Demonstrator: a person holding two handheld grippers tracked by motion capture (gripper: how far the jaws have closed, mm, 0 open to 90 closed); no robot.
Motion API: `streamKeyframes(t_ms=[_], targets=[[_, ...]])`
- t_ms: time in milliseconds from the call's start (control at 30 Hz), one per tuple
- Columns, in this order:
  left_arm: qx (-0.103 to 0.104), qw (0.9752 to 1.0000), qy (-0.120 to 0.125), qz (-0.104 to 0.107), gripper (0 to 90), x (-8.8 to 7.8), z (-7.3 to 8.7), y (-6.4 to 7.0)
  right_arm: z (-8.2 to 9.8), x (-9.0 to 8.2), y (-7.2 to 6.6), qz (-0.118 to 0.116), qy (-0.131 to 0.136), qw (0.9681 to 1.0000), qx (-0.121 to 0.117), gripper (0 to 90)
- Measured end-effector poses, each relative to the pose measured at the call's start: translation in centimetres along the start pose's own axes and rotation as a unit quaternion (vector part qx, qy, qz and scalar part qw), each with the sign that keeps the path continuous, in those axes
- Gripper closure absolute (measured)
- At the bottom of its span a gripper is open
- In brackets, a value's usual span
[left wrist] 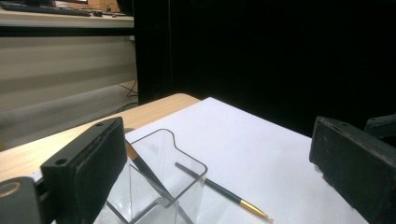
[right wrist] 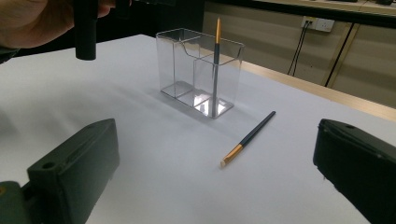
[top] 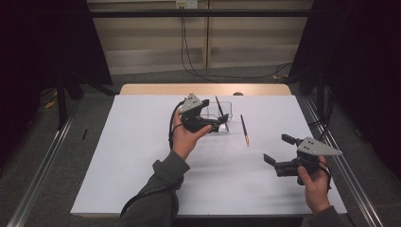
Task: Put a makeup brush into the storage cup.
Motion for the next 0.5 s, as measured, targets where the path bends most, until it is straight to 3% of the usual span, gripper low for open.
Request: streamKeyframes(t_ms=[167, 233, 333, 500], targets=[[0.015, 0.9997, -0.009, 0.018, 0.0, -0.5, 0.1, 0.0, 0.0, 0.0, 0.0, 0.000, 0.000, 1.0000, 0.001, 0.0], [0.031, 0.9992, -0.016, 0.021, 0.0, -0.7, 0.1, 0.1, 0.0, 0.0, 0.0, -0.001, 0.000, 1.0000, 0.000, 0.0], [0.021, 0.9993, -0.009, 0.028, 0.0, -1.0, 0.2, 0.1, 0.0, 0.0, 0.0, -0.003, 0.001, 1.0000, 0.000, 0.0], [0.023, 0.9988, -0.002, 0.042, 0.0, -1.6, 0.0, 0.2, 0.0, 0.0, 0.0, -0.001, 0.002, 1.0000, 0.002, 0.0]])
Point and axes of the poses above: each handheld gripper's, and its own axes: x roughly forward along the jaws, z roughly out of its underside, y roughly to its right, the point moved 2 cm from there along x, roughly forward along the jaws, and after that the axes turned 14 degrees about y, right-handed, at the moved point
